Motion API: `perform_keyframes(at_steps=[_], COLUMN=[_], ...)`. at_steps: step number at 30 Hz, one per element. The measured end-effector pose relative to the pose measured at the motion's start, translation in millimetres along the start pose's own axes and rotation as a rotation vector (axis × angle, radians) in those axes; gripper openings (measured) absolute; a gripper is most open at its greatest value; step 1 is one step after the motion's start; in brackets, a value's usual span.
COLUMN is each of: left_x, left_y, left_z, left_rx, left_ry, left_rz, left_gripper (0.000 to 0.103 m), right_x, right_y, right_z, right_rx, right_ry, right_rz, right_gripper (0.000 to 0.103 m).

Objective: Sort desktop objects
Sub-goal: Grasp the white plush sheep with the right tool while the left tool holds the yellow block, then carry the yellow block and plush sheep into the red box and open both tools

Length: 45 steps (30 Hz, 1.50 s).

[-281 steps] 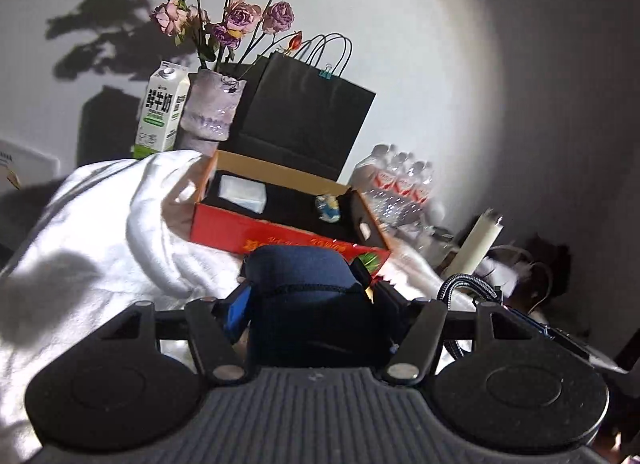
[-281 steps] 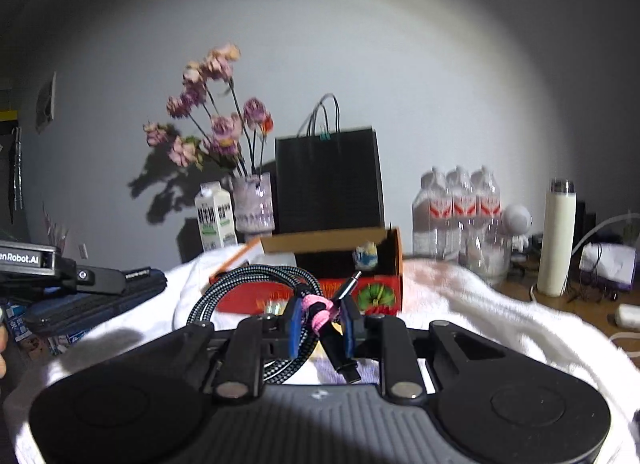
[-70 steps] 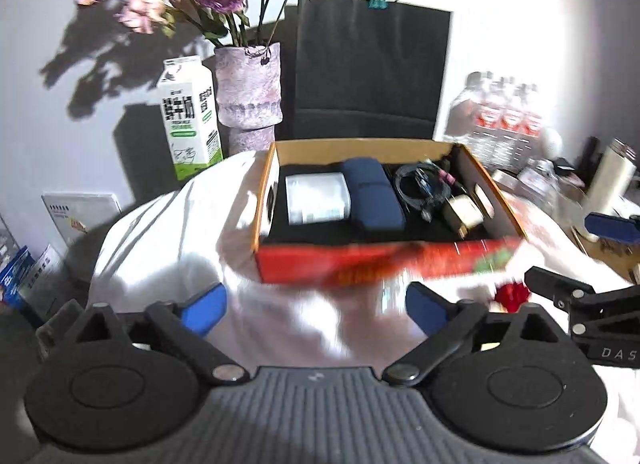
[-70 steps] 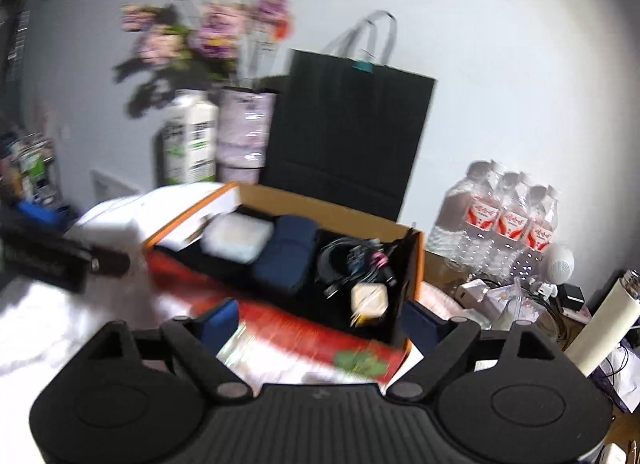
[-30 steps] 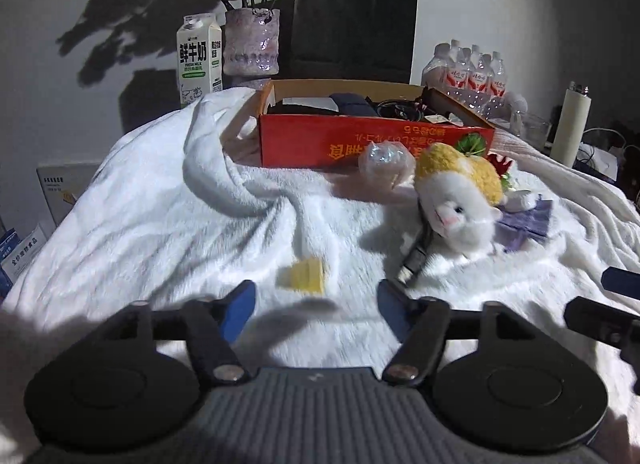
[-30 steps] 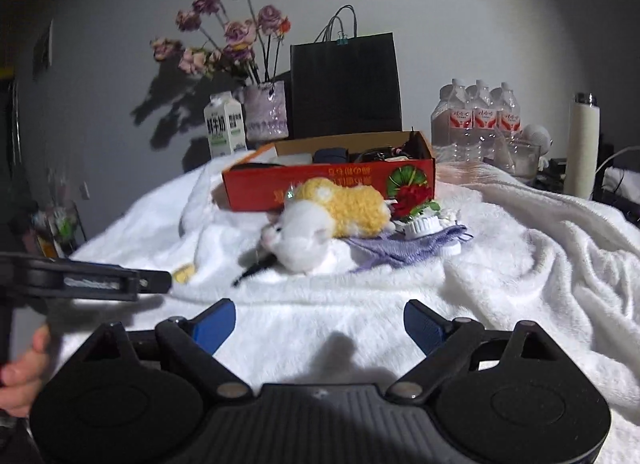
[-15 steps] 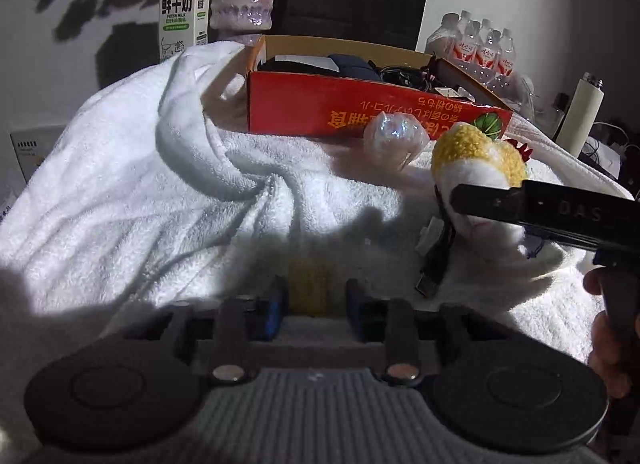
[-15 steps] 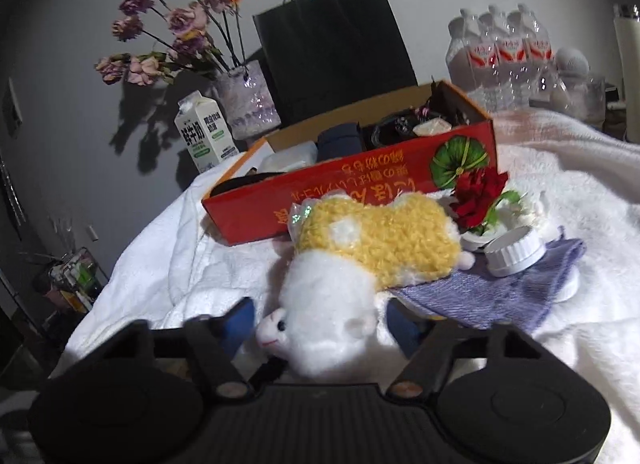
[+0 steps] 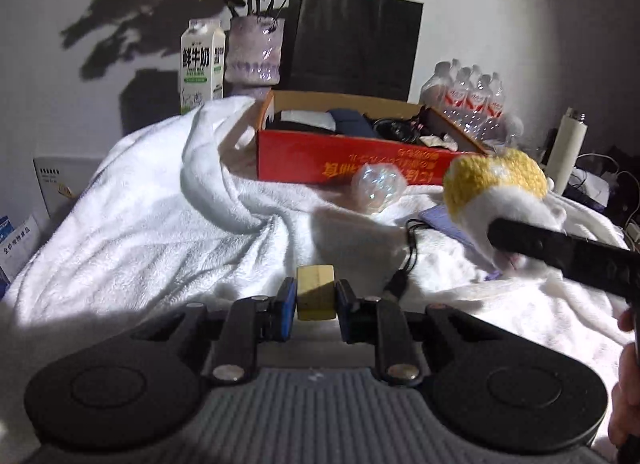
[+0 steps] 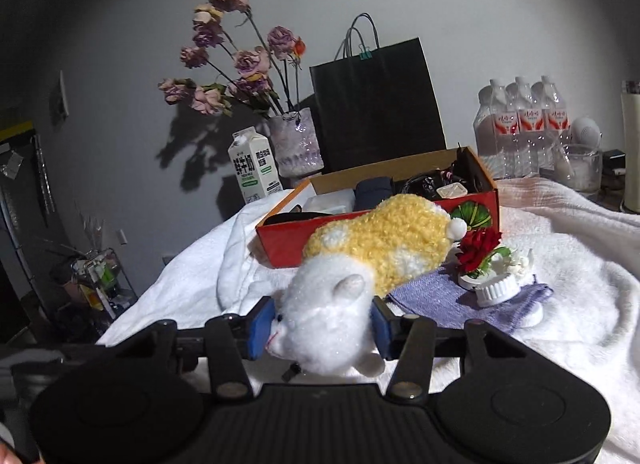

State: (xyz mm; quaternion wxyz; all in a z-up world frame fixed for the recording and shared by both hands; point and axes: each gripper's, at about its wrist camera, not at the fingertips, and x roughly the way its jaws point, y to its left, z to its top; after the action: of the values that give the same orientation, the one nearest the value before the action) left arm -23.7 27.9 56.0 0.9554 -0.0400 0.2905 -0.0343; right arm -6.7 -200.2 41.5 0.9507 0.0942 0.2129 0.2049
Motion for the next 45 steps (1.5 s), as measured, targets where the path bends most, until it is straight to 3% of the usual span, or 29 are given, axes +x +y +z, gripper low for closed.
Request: perform_keyframes(at_steps=[14,19,23,28,33,37,42,44,45], left_x=[-51,-36,-10,65,177,262,330,348,353], left_y=[-14,-9,2,13,9,17,28,30,29], left_z=[5,41,99,185,240,262,267,266,264], left_rx=[0.011,0.062,0.070,0.007,0.039,-0.011,-0.072,-0.082,-0.072], left_ry=[-0.087,-0.084,-0.089,-0.059,-0.051,0.052,0.104,0.139,0.140], left_rz=[-0.038,-0.033,-0.043,-0.057,0.041,0.028,0.087,0.094,0.099], left_gripper=[0.022,0.022,0.022,0.022,0.022,0.022,0.022,0.027,0.034], right_x=[-84,-81,-59,9,120,200,274,298,308], right_y=[-6,-12,-23,-47,-74,-89,-98,-103,-106], right_z=[-16,4,44,116,170,187,190,188,187], right_rx=[-0.014,-0.014,-0.038,-0.015,0.039,0.077,0.063,0.067,0.073], right_ry=[0.032,-0.002,-0.032,-0.034,0.053,0.142,0.226,0.261,0.278], right_rz=[-0.069,-0.046,-0.023,0.018,0.017,0.006,-0.054,-0.081,-0.094], right_gripper=[0.049,0.049,0.049,0.049,0.049,0.049,0.049,0.049,0.051])
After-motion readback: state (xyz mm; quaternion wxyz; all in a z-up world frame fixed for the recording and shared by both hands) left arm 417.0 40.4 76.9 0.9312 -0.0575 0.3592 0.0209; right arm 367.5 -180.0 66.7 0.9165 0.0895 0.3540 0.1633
